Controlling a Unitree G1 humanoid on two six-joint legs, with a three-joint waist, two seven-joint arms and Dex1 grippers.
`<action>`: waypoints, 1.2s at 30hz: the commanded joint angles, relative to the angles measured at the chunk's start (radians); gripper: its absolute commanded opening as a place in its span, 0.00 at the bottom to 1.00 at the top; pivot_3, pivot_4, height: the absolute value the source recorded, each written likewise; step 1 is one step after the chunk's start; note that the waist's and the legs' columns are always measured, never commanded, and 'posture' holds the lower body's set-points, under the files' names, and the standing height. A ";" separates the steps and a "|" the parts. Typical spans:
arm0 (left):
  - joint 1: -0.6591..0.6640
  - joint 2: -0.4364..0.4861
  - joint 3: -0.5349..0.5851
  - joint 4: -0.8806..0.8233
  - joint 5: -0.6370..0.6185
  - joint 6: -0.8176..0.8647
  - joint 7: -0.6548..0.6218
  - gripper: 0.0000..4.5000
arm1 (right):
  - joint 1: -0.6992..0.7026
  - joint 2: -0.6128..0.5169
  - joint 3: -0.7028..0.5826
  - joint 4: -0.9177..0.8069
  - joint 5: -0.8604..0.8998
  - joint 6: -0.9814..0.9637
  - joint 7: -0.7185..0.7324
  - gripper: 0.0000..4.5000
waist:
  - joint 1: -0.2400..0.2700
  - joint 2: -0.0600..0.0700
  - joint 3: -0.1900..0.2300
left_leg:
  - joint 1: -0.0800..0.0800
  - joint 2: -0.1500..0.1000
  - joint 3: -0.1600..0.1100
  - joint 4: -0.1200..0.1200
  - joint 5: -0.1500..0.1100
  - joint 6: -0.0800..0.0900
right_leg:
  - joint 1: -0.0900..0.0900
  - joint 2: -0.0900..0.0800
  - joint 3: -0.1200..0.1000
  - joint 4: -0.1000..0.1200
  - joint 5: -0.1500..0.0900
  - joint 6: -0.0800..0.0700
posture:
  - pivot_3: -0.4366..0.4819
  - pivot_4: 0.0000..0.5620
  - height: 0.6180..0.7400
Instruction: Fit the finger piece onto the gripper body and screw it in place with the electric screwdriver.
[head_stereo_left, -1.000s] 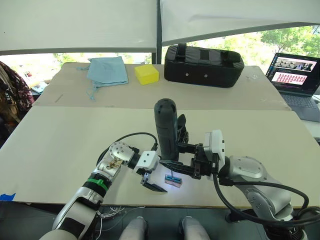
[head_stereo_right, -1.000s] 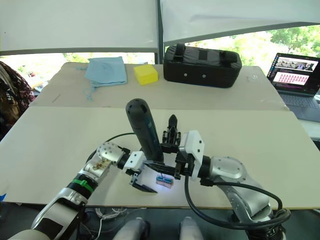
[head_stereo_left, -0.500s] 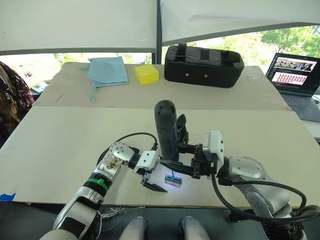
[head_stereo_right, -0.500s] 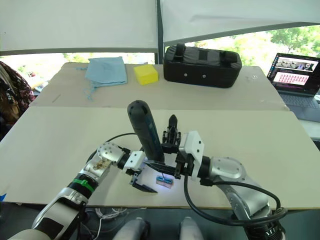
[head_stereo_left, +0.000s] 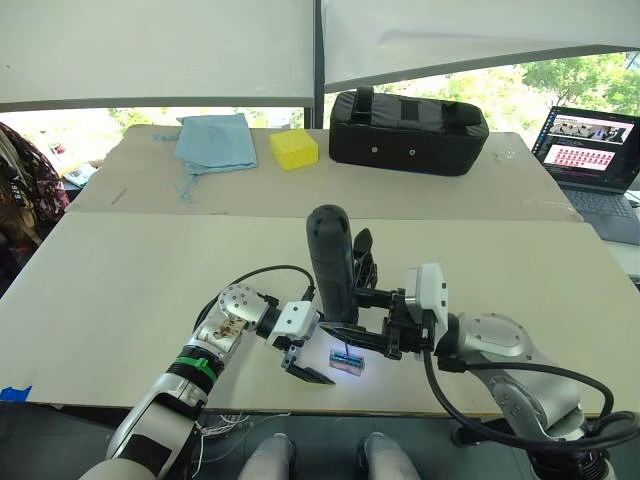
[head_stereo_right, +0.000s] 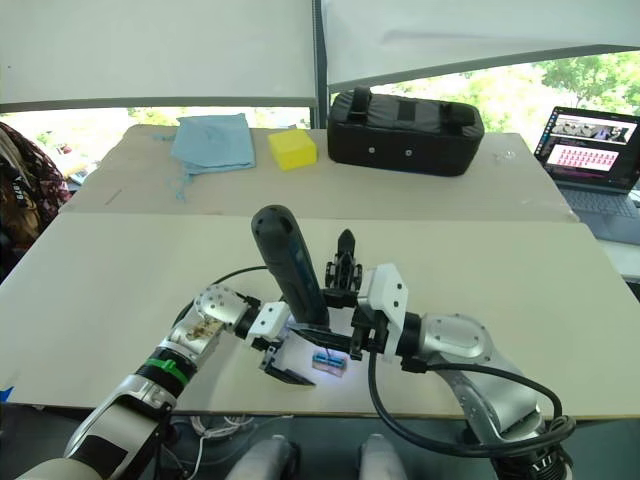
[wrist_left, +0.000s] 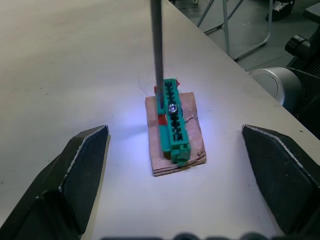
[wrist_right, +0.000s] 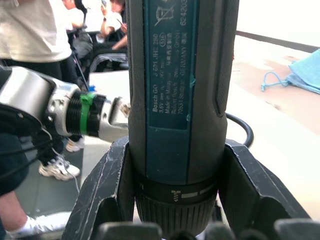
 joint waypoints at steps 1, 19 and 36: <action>0.001 -0.003 -0.002 -0.003 0.008 -0.016 0.008 1.00 | -0.017 0.004 -0.020 -0.024 -0.005 -0.051 -0.002 0.43 | 0.000 0.000 0.000 | 0.000 0.000 0.000 0.000 0.000 0.000 | 0.000 0.000 0.000 0.000 0.000 0.000 | 0.48 0.27 1.00; -0.004 -0.010 -0.004 -0.010 0.007 -0.008 0.010 1.00 | -0.030 0.009 -0.050 -0.074 0.131 0.051 -0.043 0.43 | 0.001 0.000 0.000 | 0.000 0.001 0.000 0.000 0.000 0.000 | 0.000 0.000 0.000 0.000 0.000 0.000 | 0.48 0.27 1.00; -0.001 -0.004 -0.002 -0.032 0.003 0.006 0.011 1.00 | -0.015 0.017 -0.034 -0.045 0.095 0.027 -0.037 0.43 | 0.001 0.000 0.000 | 0.000 0.000 0.000 0.000 0.000 0.000 | 0.000 0.000 0.000 0.000 0.000 0.000 | 0.48 0.27 1.00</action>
